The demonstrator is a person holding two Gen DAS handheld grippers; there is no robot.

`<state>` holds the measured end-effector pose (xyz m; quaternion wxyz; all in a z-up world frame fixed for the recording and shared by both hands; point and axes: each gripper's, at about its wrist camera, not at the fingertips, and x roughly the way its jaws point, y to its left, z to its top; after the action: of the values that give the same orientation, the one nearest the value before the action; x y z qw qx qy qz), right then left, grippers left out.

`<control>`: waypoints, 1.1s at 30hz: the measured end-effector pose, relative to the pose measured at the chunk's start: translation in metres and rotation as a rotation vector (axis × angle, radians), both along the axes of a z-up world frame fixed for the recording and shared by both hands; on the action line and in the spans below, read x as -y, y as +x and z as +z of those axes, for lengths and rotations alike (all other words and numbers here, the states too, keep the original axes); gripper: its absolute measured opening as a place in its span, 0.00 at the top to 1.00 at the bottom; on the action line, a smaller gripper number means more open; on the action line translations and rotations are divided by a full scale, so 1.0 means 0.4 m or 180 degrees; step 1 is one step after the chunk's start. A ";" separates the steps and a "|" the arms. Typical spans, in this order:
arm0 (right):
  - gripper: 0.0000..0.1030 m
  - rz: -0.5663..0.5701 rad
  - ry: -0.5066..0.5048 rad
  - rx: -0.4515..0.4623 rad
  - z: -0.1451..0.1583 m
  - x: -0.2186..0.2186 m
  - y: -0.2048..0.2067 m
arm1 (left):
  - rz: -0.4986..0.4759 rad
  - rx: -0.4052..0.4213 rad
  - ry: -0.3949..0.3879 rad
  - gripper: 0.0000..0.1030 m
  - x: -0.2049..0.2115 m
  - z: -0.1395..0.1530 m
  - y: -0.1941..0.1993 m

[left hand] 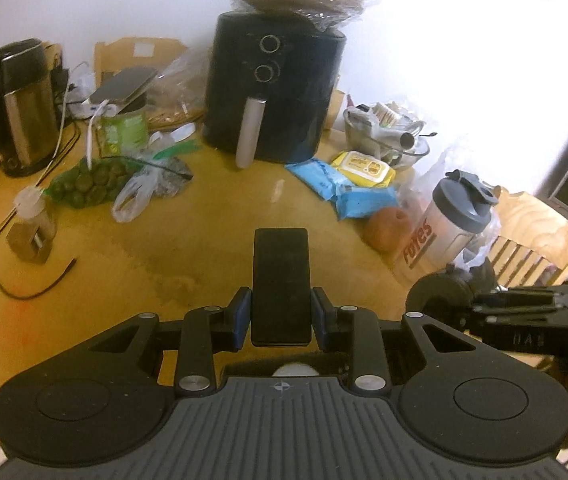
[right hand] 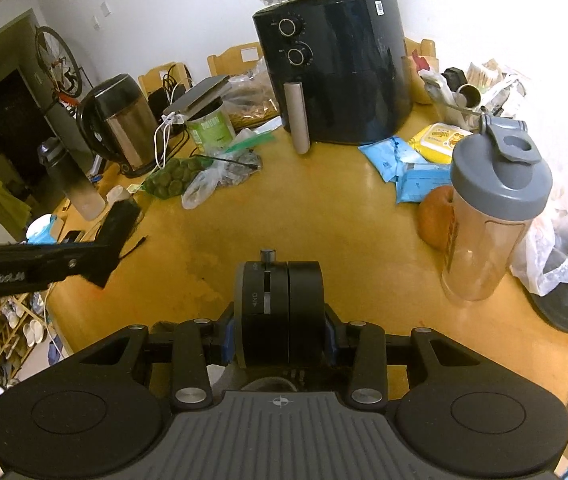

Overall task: Organize rigid objects
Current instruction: 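Carry the block in the left tool and wheel in the right tool to the box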

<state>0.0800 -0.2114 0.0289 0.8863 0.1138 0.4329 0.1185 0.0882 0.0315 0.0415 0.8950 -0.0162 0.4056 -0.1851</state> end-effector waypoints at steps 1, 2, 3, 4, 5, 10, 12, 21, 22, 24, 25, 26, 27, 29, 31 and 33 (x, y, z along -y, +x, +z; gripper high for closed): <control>0.58 -0.0005 0.0000 -0.0001 -0.002 0.004 -0.001 | 0.0029 -0.0024 0.0005 0.70 -0.005 -0.003 -0.007; 0.58 -0.0015 0.0008 -0.0006 -0.003 0.009 -0.001 | 0.0058 -0.0052 0.0010 0.70 -0.009 -0.007 -0.014; 0.58 -0.0022 0.0019 -0.0006 -0.004 0.013 -0.002 | 0.0081 -0.0081 0.0019 0.70 -0.012 -0.010 -0.019; 0.58 -0.0024 0.0023 -0.0001 -0.005 0.019 -0.005 | 0.0110 -0.0116 0.0034 0.70 -0.015 -0.015 -0.027; 0.58 -0.0023 0.0021 0.0004 -0.004 0.025 -0.009 | 0.0142 -0.0147 0.0042 0.70 -0.018 -0.019 -0.033; 0.58 -0.0053 0.0056 -0.0038 -0.011 0.052 -0.035 | 0.0219 -0.0279 0.0065 0.70 -0.018 -0.038 -0.065; 0.58 -0.0058 0.0076 -0.0085 -0.020 0.064 -0.045 | 0.0218 -0.0327 0.0068 0.70 -0.010 -0.046 -0.076; 0.58 -0.0079 0.0112 -0.0151 -0.033 0.102 -0.083 | -0.0055 -0.0375 0.0034 0.69 0.061 -0.057 -0.095; 0.58 -0.0090 0.0117 -0.0152 -0.033 0.107 -0.087 | -0.0109 -0.0362 0.0034 0.69 0.070 -0.057 -0.099; 0.58 -0.0104 0.0125 -0.0153 -0.033 0.116 -0.092 | -0.0187 -0.0311 0.0085 0.68 0.088 -0.055 -0.108; 0.58 -0.0110 0.0131 -0.0155 -0.034 0.119 -0.095 | -0.0199 -0.0292 0.0130 0.65 0.096 -0.055 -0.113; 0.58 -0.0111 0.0136 -0.0156 -0.034 0.123 -0.097 | -0.0199 -0.0287 0.0182 0.60 0.102 -0.057 -0.118; 0.58 -0.0109 0.0139 -0.0157 -0.034 0.124 -0.100 | -0.0186 -0.0285 0.0222 0.53 0.106 -0.058 -0.122; 0.58 -0.0102 0.0142 -0.0166 -0.035 0.127 -0.105 | -0.0132 -0.0273 0.0239 0.49 0.107 -0.060 -0.131; 0.58 -0.0091 0.0142 -0.0177 -0.038 0.128 -0.109 | -0.0057 -0.0300 0.0227 0.49 0.104 -0.062 -0.138; 0.58 -0.0076 0.0139 -0.0188 -0.040 0.128 -0.110 | 0.0016 -0.0339 0.0215 0.49 0.102 -0.064 -0.142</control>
<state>0.0358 -0.2626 0.0130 0.8718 0.1417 0.4548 0.1139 0.0313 -0.0093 0.0158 0.8726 0.0031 0.4586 -0.1679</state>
